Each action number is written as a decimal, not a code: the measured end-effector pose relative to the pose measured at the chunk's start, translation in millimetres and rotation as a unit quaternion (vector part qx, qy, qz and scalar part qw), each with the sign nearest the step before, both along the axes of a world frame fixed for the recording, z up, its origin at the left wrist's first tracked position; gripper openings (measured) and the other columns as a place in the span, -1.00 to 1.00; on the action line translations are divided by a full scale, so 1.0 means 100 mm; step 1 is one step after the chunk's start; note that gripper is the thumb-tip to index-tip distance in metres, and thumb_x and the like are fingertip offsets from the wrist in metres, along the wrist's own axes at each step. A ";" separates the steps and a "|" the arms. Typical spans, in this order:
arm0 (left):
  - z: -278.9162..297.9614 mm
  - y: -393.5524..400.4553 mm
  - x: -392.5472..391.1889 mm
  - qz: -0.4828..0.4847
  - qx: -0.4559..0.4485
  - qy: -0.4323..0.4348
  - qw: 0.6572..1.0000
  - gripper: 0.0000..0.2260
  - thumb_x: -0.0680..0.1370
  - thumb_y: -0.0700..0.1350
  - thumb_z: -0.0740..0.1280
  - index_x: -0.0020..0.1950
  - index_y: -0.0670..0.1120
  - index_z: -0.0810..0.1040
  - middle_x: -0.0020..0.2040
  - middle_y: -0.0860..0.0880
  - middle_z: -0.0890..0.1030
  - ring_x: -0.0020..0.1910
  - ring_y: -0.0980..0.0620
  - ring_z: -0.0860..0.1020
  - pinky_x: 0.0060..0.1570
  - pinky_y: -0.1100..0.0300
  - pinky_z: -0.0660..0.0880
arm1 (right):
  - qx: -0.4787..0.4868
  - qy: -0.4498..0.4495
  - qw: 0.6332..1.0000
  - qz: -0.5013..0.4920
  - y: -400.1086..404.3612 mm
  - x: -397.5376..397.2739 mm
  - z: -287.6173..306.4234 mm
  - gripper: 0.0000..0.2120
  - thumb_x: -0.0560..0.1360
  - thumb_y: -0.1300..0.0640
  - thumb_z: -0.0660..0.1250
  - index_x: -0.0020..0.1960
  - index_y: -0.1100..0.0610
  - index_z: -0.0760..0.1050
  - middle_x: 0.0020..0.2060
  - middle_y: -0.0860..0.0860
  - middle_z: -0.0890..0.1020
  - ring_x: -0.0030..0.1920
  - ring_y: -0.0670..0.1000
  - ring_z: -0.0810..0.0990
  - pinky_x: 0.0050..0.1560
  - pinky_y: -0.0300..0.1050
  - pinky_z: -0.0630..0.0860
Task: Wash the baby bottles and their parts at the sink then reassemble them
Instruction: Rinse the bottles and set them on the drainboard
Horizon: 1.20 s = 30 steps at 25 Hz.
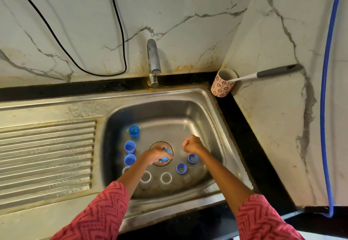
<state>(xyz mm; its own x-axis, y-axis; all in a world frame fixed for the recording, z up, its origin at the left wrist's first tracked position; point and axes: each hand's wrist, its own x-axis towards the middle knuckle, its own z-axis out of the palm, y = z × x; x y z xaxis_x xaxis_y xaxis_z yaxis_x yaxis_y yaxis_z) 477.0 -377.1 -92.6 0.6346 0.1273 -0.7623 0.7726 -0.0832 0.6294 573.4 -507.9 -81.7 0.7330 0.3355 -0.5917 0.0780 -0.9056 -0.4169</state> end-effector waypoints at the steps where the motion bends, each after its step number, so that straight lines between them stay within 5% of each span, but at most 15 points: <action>1: 0.00 -0.07 0.02 -0.048 0.040 0.006 0.998 -0.64 0.46 -0.29 0.39 0.24 -0.13 0.48 0.10 -0.09 0.44 0.02 -0.03 0.47 -0.21 0.26 0.51 | -0.066 -0.011 0.997 0.036 -0.08 0.00 -0.03 -0.78 0.44 0.28 0.35 0.07 0.28 0.57 0.05 0.18 0.63 0.06 0.14 0.62 0.03 -0.07 0.55; 5: -0.08 -0.47 0.18 -0.298 0.211 0.036 0.930 -0.55 0.41 -0.09 0.46 0.27 -0.13 0.51 0.17 -0.07 0.53 0.13 -0.04 0.54 -0.10 0.17 0.50 | -0.166 -0.017 0.979 0.121 -0.35 -0.05 -0.15 -0.63 0.50 0.26 0.31 0.28 0.30 0.39 0.26 0.21 0.50 0.26 0.17 0.49 0.16 -0.11 0.44; 9: -0.30 -0.78 0.30 -0.368 0.181 0.096 0.907 -0.51 0.42 -0.05 0.47 0.28 -0.19 0.48 0.20 -0.12 0.55 0.09 -0.05 0.54 -0.05 0.17 0.46 | -0.189 -0.007 0.972 0.143 -0.41 -0.03 -0.30 -0.59 0.51 0.29 0.31 0.33 0.30 0.34 0.29 0.21 0.47 0.28 0.17 0.46 0.20 -0.10 0.42; 13: -0.38 -0.85 0.30 -0.330 0.148 0.130 0.923 -0.61 0.48 -0.10 0.42 0.23 -0.23 0.46 -0.13 -0.10 0.53 -0.28 0.05 0.50 -0.30 0.26 0.47 | -0.216 -0.014 0.962 0.164 -0.42 0.02 -0.35 -0.58 0.49 0.28 0.34 0.32 0.28 0.35 0.28 0.20 0.48 0.28 0.17 0.47 0.19 -0.06 0.43; 20: -0.31 -0.31 0.36 -0.169 0.184 0.030 0.968 -0.75 0.54 -0.22 0.24 0.17 -0.24 0.57 0.05 -0.20 0.62 0.07 -0.14 0.60 0.01 0.11 0.53 | -0.242 -0.048 0.951 0.189 -0.33 0.09 -0.18 -0.69 0.51 0.24 0.27 0.24 0.24 0.44 0.21 0.15 0.54 0.21 0.15 0.54 0.12 -0.09 0.46; 22: -0.12 0.06 0.02 -0.066 0.225 -0.022 0.972 -0.78 0.55 -0.22 0.25 0.13 -0.21 0.60 0.09 -0.18 0.63 0.03 -0.14 0.61 0.01 0.11 0.55 | -0.172 -0.062 0.962 0.204 -0.07 -0.06 0.02 -0.72 0.49 0.24 0.29 0.19 0.23 0.48 0.16 0.16 0.57 0.16 0.16 0.56 0.08 -0.08 0.49; 24: -0.16 0.22 0.02 0.007 0.209 -0.035 0.977 -0.81 0.54 -0.26 0.26 0.08 -0.21 0.61 0.06 -0.21 0.64 -0.10 -0.15 0.63 -0.09 0.10 0.56 | -0.071 0.055 0.981 0.171 -0.02 0.01 0.03 -0.70 0.45 0.27 0.36 0.18 0.19 0.52 0.12 0.18 0.60 0.10 0.16 0.60 0.02 -0.07 0.54; 27: -0.25 0.31 -0.08 0.028 0.199 -0.019 0.979 -0.87 0.50 -0.29 0.32 -0.02 -0.21 0.63 -0.01 -0.26 0.65 -0.18 -0.16 0.61 -0.04 0.06 0.56 | -0.040 0.285 0.941 0.180 0.08 -0.26 0.06 -0.31 0.37 0.28 0.49 0.42 0.05 0.31 0.30 0.15 0.46 0.07 0.09 0.56 -0.06 -0.09 0.60; 30: -0.19 0.33 -0.17 0.075 0.162 -0.032 0.983 -0.85 0.50 -0.29 0.31 -0.23 -0.11 0.58 -0.06 -0.26 0.65 -0.17 -0.16 0.61 -0.26 0.12 0.51 | -0.088 0.213 0.924 0.305 0.18 -0.65 0.01 -0.31 0.38 0.21 0.50 0.43 0.01 0.30 0.32 0.09 0.38 0.10 0.10 0.55 -0.10 -0.13 0.60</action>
